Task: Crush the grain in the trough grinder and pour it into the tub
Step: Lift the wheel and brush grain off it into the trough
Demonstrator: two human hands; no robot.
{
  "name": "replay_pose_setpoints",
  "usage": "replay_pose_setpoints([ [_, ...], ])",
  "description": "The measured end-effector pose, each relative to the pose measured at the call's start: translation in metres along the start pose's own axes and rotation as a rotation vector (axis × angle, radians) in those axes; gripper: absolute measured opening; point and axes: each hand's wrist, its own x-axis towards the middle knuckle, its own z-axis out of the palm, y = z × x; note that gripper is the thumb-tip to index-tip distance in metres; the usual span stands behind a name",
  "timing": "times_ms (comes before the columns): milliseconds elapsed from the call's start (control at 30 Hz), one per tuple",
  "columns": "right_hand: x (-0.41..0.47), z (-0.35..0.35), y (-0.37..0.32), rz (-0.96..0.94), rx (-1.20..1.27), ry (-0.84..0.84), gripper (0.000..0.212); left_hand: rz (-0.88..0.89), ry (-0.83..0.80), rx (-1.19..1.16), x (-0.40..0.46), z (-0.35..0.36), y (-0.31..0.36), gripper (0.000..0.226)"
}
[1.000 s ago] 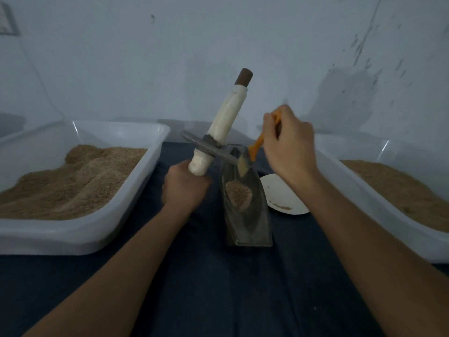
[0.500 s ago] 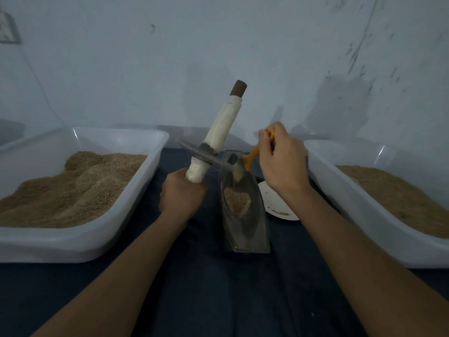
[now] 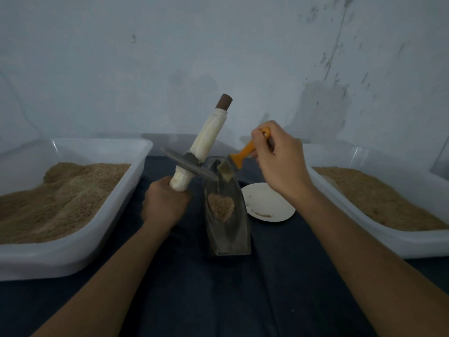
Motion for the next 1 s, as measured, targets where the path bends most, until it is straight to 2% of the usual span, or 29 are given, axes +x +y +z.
replay_pose_setpoints([
  [100,0.005,-0.022,0.001,-0.063,-0.039,0.06,0.021,0.002,0.009,0.012,0.001,0.0,-0.001,0.019],
  [200,-0.005,-0.042,0.007,-0.143,-0.161,0.034,0.015,0.0,0.002,0.025,0.003,-0.001,-0.001,0.018],
  [300,-0.033,-0.049,0.019,-0.193,-0.304,-0.153,0.012,0.007,0.004,0.058,0.001,-0.003,0.001,0.015],
  [367,-0.053,-0.048,0.029,-0.303,-0.473,-0.232,0.012,0.017,0.001,0.096,-0.001,-0.005,0.003,0.014],
  [433,-0.07,-0.045,0.039,-0.42,-0.666,-0.31,0.029,0.033,-0.003,0.141,-0.002,-0.007,0.005,0.014],
  [467,-0.076,-0.044,0.043,-0.427,-0.682,-0.391,0.039,0.039,0.0,0.169,-0.002,-0.008,0.006,0.014],
  [500,-0.081,-0.043,0.047,-0.419,-0.678,-0.47,0.046,0.045,0.005,0.199,-0.002,-0.009,0.007,0.013],
  [567,-0.089,-0.043,0.052,-0.413,-0.683,-0.588,0.046,0.066,0.01,0.255,-0.002,-0.011,0.01,0.011],
  [700,-0.091,-0.047,0.056,-0.374,-0.699,-0.788,0.025,0.093,0.003,0.332,-0.006,-0.011,0.013,0.013],
  [867,-0.075,-0.048,0.036,-0.136,-0.704,-1.003,0.031,0.148,0.024,0.427,-0.006,-0.01,0.013,0.014],
  [933,-0.06,-0.046,0.019,-0.122,-0.705,-0.928,0.024,0.177,0.031,0.444,-0.006,-0.008,0.013,0.017],
  [1000,-0.038,-0.041,0.005,-0.193,-0.766,-0.725,0.016,0.203,0.033,0.463,-0.007,-0.007,0.014,0.02],
])
